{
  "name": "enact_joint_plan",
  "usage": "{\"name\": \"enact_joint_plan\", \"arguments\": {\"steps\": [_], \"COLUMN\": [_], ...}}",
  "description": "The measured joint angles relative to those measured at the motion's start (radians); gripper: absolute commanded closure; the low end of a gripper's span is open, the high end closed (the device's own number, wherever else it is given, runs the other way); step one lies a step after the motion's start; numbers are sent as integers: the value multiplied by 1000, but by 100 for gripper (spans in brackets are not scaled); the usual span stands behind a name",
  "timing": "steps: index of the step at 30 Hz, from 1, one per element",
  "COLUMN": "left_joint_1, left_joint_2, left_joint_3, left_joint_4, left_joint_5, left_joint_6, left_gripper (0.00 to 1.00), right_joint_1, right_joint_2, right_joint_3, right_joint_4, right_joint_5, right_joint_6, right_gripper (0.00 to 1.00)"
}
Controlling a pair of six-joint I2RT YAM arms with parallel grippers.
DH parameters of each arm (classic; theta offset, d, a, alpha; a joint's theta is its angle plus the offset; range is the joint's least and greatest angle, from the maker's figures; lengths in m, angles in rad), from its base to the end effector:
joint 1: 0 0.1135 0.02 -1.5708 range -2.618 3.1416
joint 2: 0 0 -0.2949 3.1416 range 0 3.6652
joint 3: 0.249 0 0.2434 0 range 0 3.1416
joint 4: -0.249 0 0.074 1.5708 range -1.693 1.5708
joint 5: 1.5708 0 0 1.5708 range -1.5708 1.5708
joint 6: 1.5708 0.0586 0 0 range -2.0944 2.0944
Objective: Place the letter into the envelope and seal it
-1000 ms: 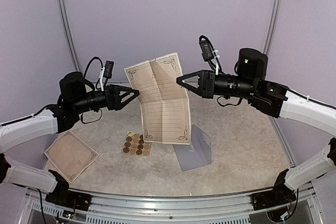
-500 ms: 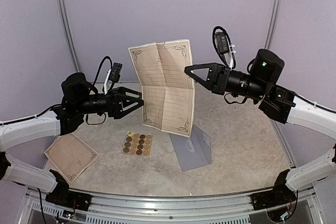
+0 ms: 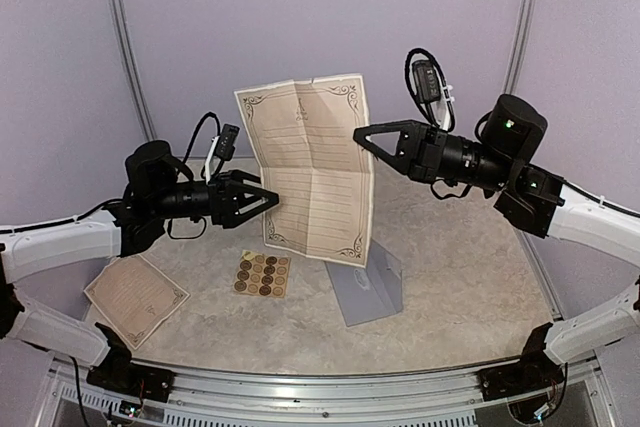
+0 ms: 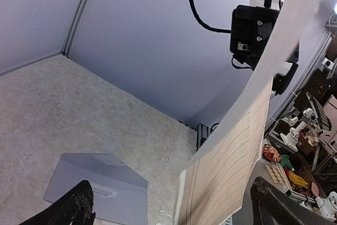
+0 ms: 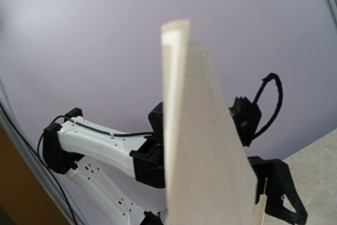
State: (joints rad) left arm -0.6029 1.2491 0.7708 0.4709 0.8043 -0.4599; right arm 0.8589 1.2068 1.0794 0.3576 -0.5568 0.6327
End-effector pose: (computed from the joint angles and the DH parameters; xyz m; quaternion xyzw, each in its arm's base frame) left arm 0.2054 -0.1927 0.3371 0.3217 0.6317 -0.5680 0.4181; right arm 0.1576 0.2300 0.4468 -0.2814 0.5692 0.6367 0.4376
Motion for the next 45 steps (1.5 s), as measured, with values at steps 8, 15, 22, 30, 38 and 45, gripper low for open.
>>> {"name": "enact_joint_plan", "arguments": {"steps": [8, 15, 22, 30, 38, 45], "left_joint_1": [-5, -7, -6, 23, 50, 83], "left_joint_2": [0, 0, 0, 0, 1, 0], "left_joint_3": [0, 0, -1, -1, -1, -1], "left_joint_4": [36, 85, 90, 81, 79, 79], "left_joint_5": [80, 134, 139, 128, 118, 111], "left_joint_6": [-20, -51, -60, -60, -60, -64], "left_gripper": [55, 100, 100, 100, 100, 100], "right_joint_1": [0, 0, 0, 1, 2, 2], "right_joint_2": [-3, -9, -26, -47, -62, -121], "right_joint_3": [-11, -32, -66, -85, -137, -285], "right_joint_4": [17, 16, -2, -14, -63, -126], "right_joint_5": [-5, 23, 65, 17, -67, -35], "right_joint_6": [2, -11, -51, -92, -137, -142], "right_gripper": [100, 100, 78, 42, 23, 4]}}
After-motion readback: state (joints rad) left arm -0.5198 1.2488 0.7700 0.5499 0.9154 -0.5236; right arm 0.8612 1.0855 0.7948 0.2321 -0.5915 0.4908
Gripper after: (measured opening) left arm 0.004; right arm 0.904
